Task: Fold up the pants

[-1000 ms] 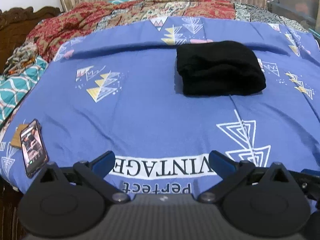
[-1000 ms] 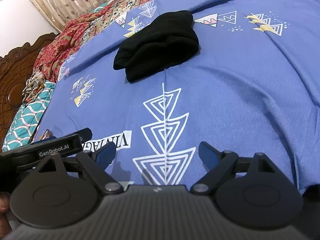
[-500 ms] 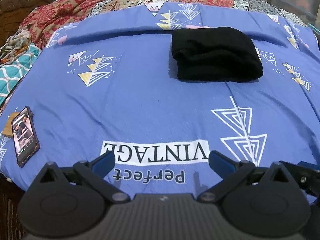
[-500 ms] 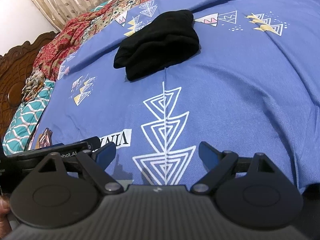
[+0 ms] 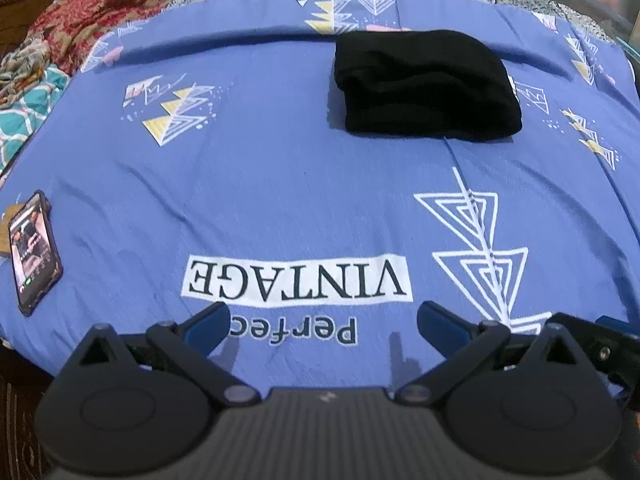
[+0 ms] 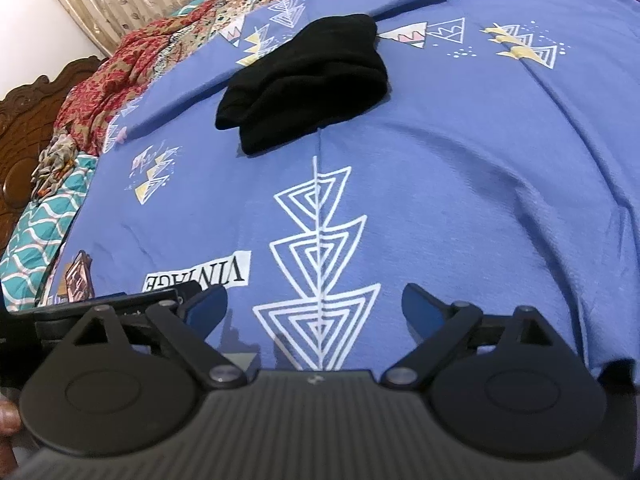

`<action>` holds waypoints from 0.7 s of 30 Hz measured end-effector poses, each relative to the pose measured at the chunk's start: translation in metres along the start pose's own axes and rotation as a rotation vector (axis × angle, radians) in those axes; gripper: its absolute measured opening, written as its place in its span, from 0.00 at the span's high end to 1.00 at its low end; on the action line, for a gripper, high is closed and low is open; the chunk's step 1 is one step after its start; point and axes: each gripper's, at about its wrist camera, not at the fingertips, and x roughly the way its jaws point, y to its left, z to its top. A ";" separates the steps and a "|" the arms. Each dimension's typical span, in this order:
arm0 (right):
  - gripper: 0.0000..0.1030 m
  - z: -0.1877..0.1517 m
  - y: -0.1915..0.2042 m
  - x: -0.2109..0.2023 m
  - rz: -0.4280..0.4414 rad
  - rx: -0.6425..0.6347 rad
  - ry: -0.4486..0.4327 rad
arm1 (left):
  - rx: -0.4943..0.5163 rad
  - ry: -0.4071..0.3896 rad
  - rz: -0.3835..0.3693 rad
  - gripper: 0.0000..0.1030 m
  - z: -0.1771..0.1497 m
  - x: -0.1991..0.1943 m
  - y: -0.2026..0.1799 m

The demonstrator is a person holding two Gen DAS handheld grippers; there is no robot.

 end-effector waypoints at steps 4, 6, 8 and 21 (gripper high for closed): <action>0.07 -0.001 -0.003 0.007 -0.036 0.012 0.042 | -0.008 0.035 -0.012 0.00 -0.002 0.009 -0.001; 0.07 -0.002 -0.005 0.013 -0.063 0.016 0.081 | -0.013 0.064 -0.023 0.00 -0.003 0.016 -0.001; 0.07 -0.004 -0.007 0.018 -0.082 0.022 0.115 | -0.018 0.090 -0.026 0.00 -0.005 0.023 0.000; 0.02 -0.005 -0.008 0.026 -0.103 0.029 0.160 | -0.009 0.143 -0.025 0.00 -0.009 0.045 0.003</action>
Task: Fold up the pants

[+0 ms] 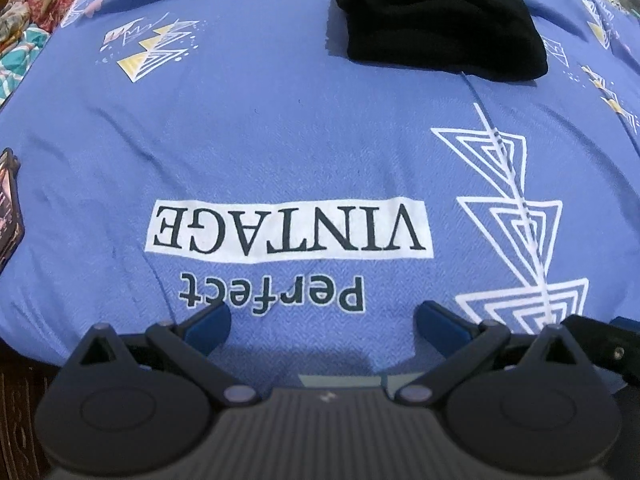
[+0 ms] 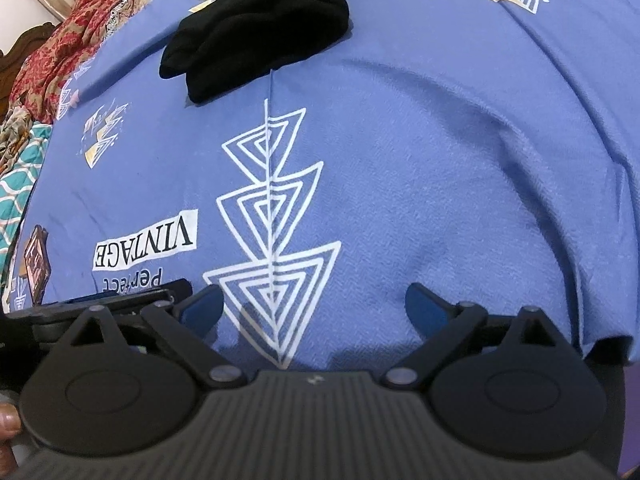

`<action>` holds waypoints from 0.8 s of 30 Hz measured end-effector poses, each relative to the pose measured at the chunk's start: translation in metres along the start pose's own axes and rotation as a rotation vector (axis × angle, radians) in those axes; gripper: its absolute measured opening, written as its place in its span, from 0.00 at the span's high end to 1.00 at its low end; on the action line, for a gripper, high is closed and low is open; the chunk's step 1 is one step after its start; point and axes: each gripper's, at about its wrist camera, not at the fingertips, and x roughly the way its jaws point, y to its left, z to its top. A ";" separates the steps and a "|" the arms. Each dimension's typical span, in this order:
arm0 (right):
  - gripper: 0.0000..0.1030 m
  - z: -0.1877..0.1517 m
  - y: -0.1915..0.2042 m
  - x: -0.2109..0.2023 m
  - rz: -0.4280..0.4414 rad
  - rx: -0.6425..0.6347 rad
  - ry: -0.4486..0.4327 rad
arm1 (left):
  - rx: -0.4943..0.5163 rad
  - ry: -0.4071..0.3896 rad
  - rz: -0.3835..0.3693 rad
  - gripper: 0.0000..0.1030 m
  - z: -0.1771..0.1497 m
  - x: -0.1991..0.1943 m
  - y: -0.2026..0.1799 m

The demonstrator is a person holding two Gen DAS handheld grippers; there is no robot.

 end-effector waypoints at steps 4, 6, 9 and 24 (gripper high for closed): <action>0.00 0.000 0.001 0.001 0.006 -0.002 0.004 | -0.010 0.003 -0.012 0.00 0.000 0.002 0.001; 0.00 0.000 0.002 0.001 0.005 -0.002 0.004 | -0.013 0.004 -0.016 0.00 0.000 0.003 0.002; 0.00 0.000 0.003 0.002 0.009 0.005 0.002 | -0.016 0.009 -0.021 0.00 0.001 0.004 0.003; 0.00 0.001 0.007 -0.014 -0.022 -0.032 -0.100 | -0.026 0.021 -0.036 0.00 0.003 -0.004 0.002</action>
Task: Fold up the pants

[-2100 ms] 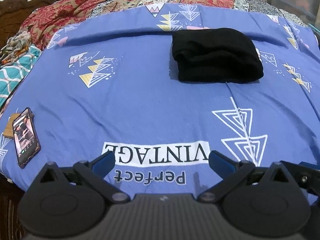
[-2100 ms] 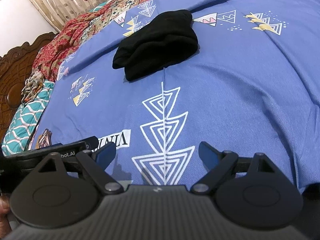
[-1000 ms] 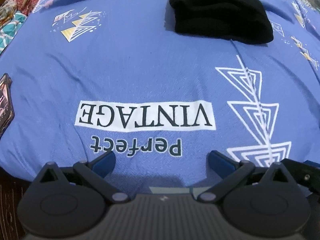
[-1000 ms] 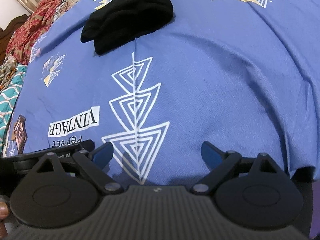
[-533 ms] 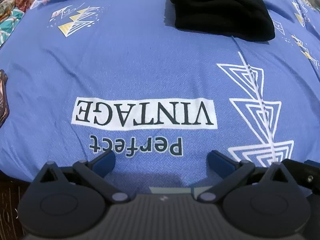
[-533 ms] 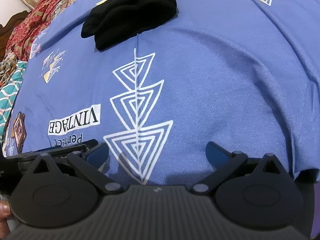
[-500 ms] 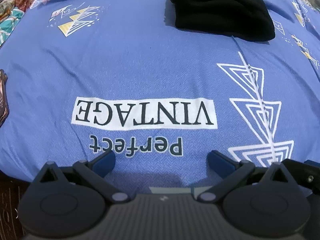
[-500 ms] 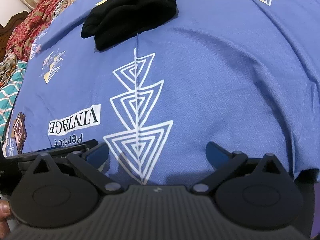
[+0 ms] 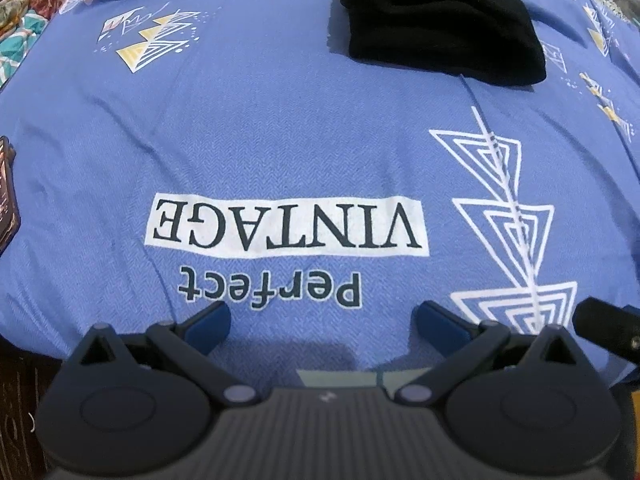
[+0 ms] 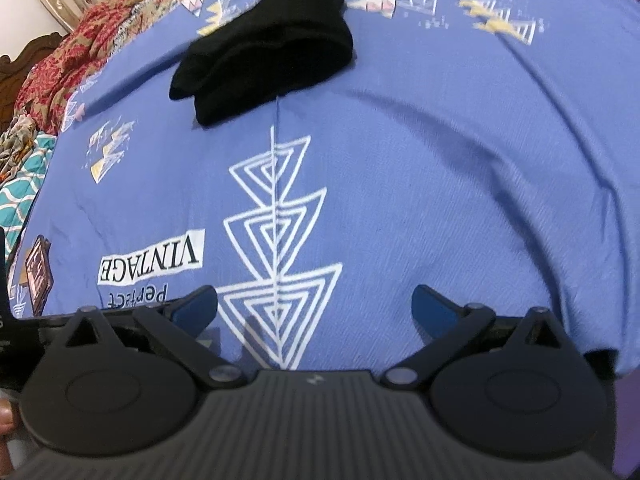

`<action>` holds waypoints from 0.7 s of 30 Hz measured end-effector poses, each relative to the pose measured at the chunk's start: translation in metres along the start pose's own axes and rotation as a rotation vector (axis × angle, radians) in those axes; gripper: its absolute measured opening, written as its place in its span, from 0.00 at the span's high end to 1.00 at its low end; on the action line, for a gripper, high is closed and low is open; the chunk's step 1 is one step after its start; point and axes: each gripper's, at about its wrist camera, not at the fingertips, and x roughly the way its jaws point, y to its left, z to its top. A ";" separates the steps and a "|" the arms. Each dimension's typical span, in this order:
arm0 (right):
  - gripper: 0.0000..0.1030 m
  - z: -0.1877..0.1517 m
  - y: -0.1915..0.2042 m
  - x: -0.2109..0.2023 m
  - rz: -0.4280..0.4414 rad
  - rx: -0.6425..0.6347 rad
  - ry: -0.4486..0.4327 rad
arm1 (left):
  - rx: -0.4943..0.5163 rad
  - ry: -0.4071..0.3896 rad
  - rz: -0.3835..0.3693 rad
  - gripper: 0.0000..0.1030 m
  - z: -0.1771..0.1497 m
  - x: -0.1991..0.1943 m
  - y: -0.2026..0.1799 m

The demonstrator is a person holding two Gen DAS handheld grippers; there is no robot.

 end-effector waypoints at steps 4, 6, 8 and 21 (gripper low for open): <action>0.00 0.001 0.003 -0.005 -0.011 -0.021 -0.042 | 0.000 -0.017 0.003 0.00 0.000 -0.008 0.000; 0.00 0.001 0.005 -0.007 -0.014 -0.033 -0.066 | 0.012 -0.048 0.020 0.00 0.000 -0.016 -0.002; 0.00 0.001 0.007 -0.009 -0.018 -0.042 -0.084 | 0.024 -0.078 0.033 0.00 0.000 -0.023 -0.004; 0.00 0.001 0.009 -0.015 -0.014 -0.047 -0.116 | 0.048 -0.178 0.121 0.00 0.004 -0.040 -0.005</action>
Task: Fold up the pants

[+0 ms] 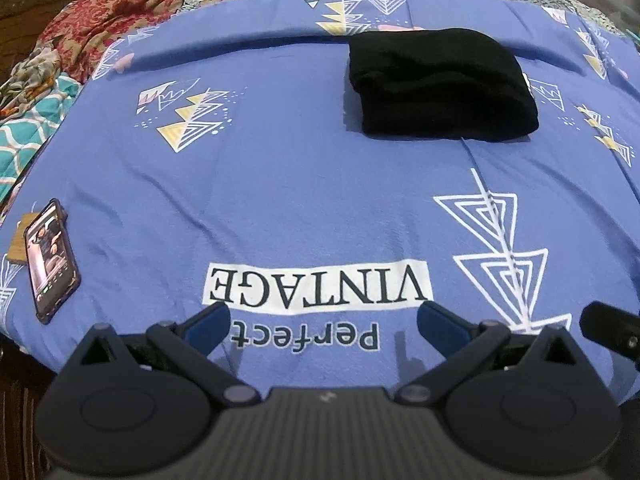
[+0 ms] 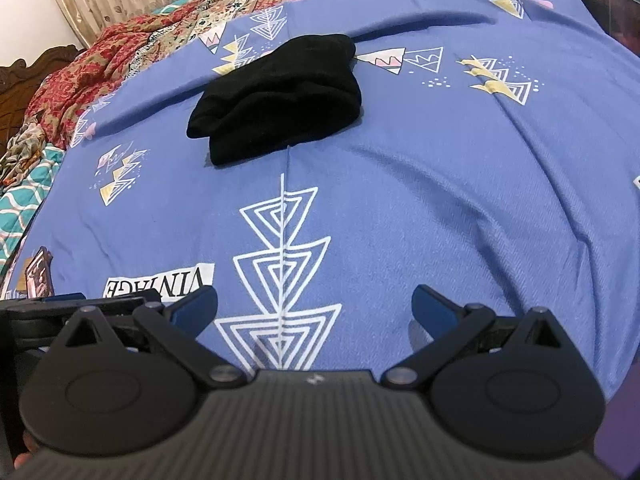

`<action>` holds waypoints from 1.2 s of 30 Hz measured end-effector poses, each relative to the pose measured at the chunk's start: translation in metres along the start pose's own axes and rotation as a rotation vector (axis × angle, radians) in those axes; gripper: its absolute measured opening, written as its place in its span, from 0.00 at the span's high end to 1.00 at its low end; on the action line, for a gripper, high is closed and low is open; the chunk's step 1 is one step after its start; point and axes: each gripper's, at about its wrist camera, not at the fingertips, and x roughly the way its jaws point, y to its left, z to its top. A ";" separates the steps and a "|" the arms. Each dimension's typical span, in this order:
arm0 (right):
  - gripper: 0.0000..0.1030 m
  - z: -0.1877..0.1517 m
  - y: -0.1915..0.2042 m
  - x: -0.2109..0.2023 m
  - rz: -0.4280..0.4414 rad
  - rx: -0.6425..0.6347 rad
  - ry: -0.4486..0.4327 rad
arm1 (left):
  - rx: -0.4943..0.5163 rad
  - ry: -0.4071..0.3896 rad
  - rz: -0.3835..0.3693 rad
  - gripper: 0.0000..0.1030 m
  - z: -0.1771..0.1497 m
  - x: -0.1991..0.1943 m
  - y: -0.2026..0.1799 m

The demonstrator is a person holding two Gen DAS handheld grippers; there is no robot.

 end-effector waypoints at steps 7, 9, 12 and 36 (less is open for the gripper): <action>0.00 -0.001 0.000 -0.001 0.004 0.003 0.000 | -0.016 -0.003 0.008 0.00 0.000 -0.001 0.003; 0.00 -0.001 0.000 -0.001 0.004 0.003 -0.001 | -0.020 -0.003 0.008 0.00 0.000 -0.002 0.004; 0.00 -0.001 -0.001 -0.001 0.004 0.003 0.000 | -0.024 -0.004 0.006 0.00 -0.001 -0.002 0.004; 0.00 -0.001 0.000 -0.003 0.004 0.003 -0.002 | -0.021 -0.016 -0.017 0.00 -0.001 -0.012 0.003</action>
